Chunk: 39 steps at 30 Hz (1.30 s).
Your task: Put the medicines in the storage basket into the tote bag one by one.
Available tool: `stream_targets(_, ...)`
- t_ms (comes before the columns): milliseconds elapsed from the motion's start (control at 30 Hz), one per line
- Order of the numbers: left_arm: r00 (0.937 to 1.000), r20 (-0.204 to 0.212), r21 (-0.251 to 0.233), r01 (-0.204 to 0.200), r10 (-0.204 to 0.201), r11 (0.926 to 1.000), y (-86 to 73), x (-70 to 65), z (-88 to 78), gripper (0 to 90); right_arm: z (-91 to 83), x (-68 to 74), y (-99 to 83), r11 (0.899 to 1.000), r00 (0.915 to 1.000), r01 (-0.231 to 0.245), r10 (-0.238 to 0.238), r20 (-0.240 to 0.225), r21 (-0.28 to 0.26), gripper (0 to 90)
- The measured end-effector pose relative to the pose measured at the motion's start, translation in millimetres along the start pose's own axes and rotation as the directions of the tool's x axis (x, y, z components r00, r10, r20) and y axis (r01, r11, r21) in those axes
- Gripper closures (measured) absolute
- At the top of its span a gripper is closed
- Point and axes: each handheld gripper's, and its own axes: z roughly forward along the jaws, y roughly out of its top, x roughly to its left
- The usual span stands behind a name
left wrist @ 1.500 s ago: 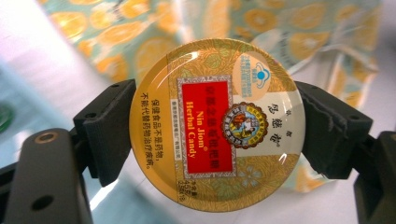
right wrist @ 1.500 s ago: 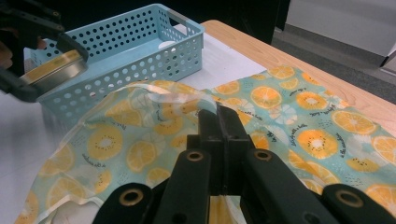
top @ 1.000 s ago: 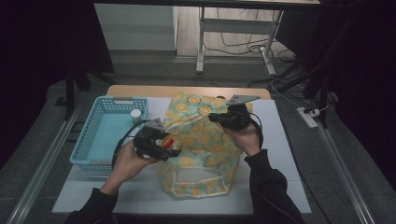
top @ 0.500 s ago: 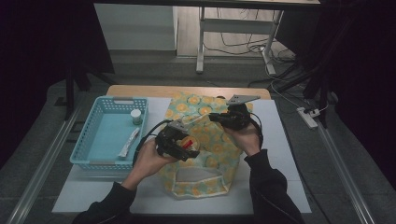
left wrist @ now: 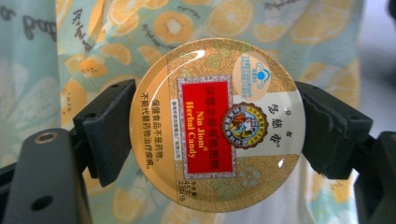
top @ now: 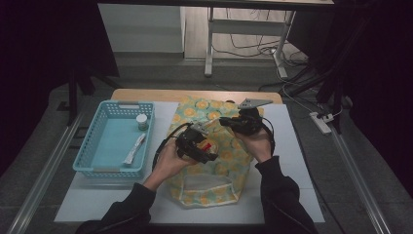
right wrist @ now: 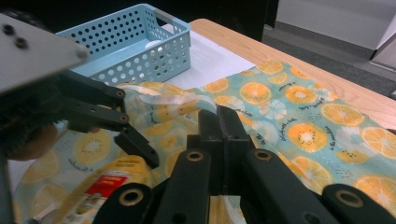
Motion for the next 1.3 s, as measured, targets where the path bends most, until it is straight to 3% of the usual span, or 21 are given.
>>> stream_targets(467,0.9985,-0.053,0.039,-0.011,0.013,0.9992,2.3,17.8,32.9,20.4,2.3,-1.7,-2.1,1.000,0.9997,0.003,-0.003,0.025,0.006,90.0)
stream_targets(933,0.9958,-0.085,0.051,0.039,-0.035,0.9980,-2.6,37.8,60.8,20.3,11.3,-9.7,-11.2,0.999,0.9987,-0.006,0.004,0.050,0.042,90.0)
stream_targets(1300,0.9949,-0.093,0.104,0.049,-0.039,0.9934,-2.1,43.2,76.2,20.2,15.2,-12.2,-14.9,0.999,0.9984,-0.008,0.005,0.057,0.049,90.0)
